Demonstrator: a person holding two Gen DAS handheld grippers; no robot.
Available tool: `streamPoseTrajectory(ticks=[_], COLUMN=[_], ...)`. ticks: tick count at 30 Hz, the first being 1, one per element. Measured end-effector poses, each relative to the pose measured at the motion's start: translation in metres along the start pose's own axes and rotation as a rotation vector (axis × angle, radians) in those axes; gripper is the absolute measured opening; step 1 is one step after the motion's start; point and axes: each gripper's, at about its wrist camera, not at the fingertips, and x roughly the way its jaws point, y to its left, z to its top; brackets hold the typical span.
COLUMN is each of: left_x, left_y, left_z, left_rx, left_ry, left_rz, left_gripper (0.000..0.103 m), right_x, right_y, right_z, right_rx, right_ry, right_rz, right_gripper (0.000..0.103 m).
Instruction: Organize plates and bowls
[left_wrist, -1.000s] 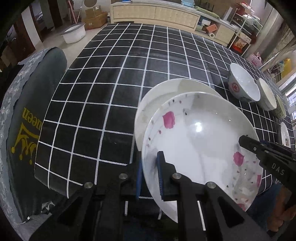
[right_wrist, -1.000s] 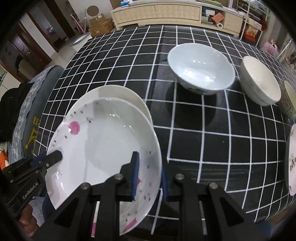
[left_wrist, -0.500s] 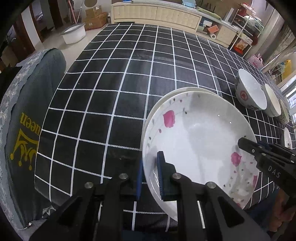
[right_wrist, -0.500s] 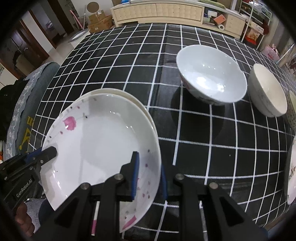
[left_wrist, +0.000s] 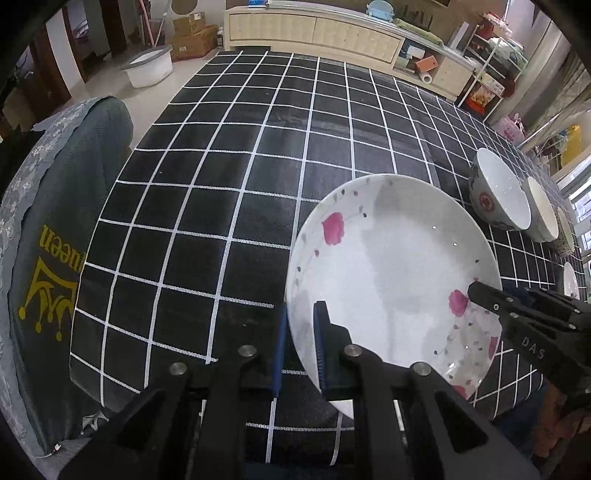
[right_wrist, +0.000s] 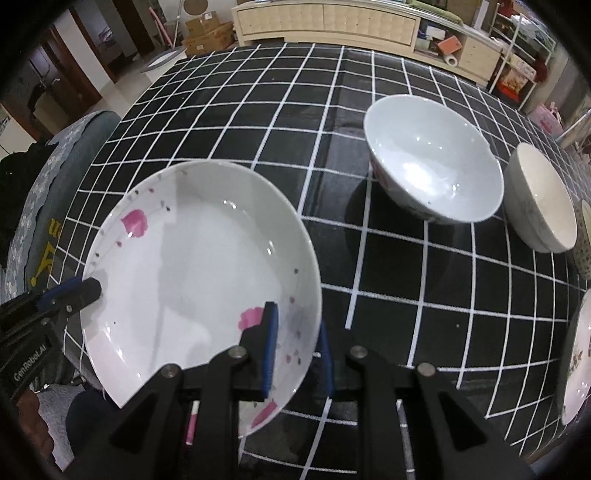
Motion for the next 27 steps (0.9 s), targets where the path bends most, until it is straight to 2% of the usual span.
streamPoseTrajectory(ticks=[9,14,17,19,21,23,27], left_x=[-0.027,-0.051,-0.063,-0.068,-0.072,-0.075,-0.077], left_y=[0.0,-0.016,-0.028,-0.038,-0.05,-0.062,-0.088], left_z=[-0.002,-0.004,-0.006,-0.007,-0.008,-0.012,-0.014], left_rx=[-0.01,0.011,0.023,0.044,0.062,0.075,0.105], left_ry=[-0.04,-0.079,-0.098,-0.104,-0.113,-0.116,-0.124], left_rz=[0.012,-0.004,-0.005,-0.011,-0.012,-0.02,-0.02], left_gripper=[0.013,0.013,0.017,0.018,0.021,0.023,0.027], right_x=[-0.028,-0.051,-0.064,-0.072,-0.082,-0.091,-0.105], right_y=[-0.008,-0.018,-0.025,-0.031,-0.04,-0.05,-0.073], right_z=[-0.003,-0.008,-0.012,-0.016,-0.021,-0.026,-0.032], right_rx=[0.015,0.026,0.023,0.024,0.035,0.048,0.087], right_ry=[-0.052,-0.082,-0.092,-0.104,-0.122,-0.135,-0.154], right_rz=[0.021,0.034,0.045,0.042,0.028,0.014,-0.008], right_gripper=[0.025,0.025,0.026,0.029,0.042,0.049,0.053])
